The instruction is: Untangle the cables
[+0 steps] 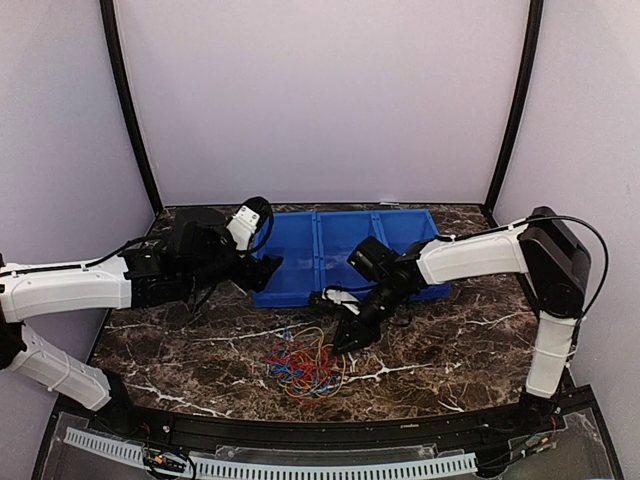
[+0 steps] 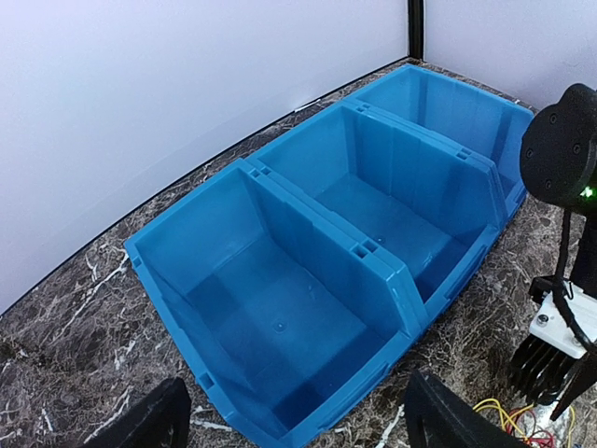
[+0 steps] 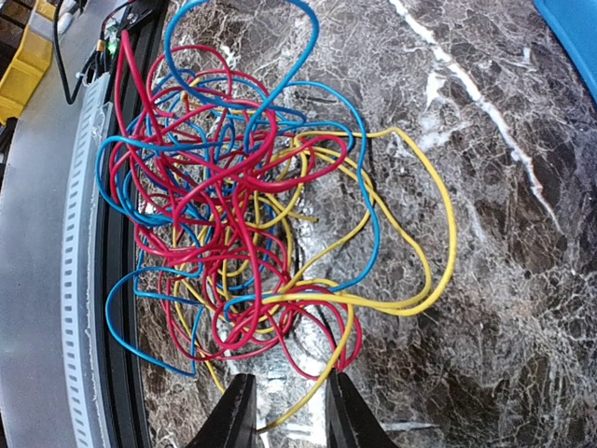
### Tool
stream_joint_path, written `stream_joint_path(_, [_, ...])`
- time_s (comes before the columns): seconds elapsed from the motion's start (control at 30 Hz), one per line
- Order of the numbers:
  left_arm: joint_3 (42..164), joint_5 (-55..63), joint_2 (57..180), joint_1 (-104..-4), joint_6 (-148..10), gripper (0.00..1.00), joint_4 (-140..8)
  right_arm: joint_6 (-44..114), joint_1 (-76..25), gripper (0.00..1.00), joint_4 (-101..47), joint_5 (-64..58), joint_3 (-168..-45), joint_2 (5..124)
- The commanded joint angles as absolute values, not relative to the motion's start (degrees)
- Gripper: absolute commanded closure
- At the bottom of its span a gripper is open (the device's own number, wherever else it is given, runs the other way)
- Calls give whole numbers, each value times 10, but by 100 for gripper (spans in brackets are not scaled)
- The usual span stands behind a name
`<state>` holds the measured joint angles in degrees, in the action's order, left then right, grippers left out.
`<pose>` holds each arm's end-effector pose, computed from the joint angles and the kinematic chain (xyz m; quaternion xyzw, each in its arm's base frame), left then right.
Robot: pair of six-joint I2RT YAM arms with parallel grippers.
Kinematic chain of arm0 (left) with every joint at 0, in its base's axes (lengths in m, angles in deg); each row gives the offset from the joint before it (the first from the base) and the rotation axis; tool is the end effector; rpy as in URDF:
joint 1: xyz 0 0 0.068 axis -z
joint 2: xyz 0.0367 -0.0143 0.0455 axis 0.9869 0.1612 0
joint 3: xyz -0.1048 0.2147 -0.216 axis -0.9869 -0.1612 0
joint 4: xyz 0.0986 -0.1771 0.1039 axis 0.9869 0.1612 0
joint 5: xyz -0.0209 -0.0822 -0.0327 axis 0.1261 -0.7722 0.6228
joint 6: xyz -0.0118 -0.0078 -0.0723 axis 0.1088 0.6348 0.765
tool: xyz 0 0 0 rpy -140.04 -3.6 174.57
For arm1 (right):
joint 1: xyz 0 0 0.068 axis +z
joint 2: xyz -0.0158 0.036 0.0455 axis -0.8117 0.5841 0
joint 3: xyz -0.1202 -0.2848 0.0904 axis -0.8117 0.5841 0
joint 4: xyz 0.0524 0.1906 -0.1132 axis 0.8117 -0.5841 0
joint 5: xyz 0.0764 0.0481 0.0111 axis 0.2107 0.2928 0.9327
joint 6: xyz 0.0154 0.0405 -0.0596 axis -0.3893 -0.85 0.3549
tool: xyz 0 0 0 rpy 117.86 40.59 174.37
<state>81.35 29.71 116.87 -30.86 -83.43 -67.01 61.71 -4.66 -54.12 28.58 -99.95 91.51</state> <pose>0.1889 -0.1952 0.3436 0.2789 0.7649 -0.1125 0.5696 0.2079 0.3040 0.2156 -0.5809 0.7211 0.3645 0.0989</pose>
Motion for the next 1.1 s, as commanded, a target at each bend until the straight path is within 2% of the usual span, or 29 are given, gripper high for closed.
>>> stream_joint_path(0.0, [828,291,1157,-310,-842,18,-663,617,-35,70,-560,290,-1019,929])
stream_joint_path(0.1, [826,291,1149,-310,-846,18,-665,614,-33,71,-559,282,-1017,928])
stream_joint_path(0.23, [822,277,1144,-310,-857,19,-670,614,-33,97,-563,283,-1018,925])
stream_joint_path(0.27, [821,269,1142,-310,-858,18,-669,616,-33,100,-565,284,-1020,921])
stream_joint_path(0.33, [818,244,1139,-307,-849,19,-672,625,-33,100,-580,288,-1029,905])
stream_joint_path(0.47, [819,296,1138,-249,-794,20,-689,653,-33,100,-626,298,-1063,864])
stream_joint_path(0.7, [691,321,1143,-116,-731,20,-924,681,-33,100,-695,311,-1123,837])
stream_joint_path(0.83, [656,306,1178,-91,-700,19,-1010,679,-33,100,-705,327,-1133,830])
stream_joint_path(1.07, [611,351,1210,-61,-701,20,-1104,670,-34,100,-700,349,-1142,809])
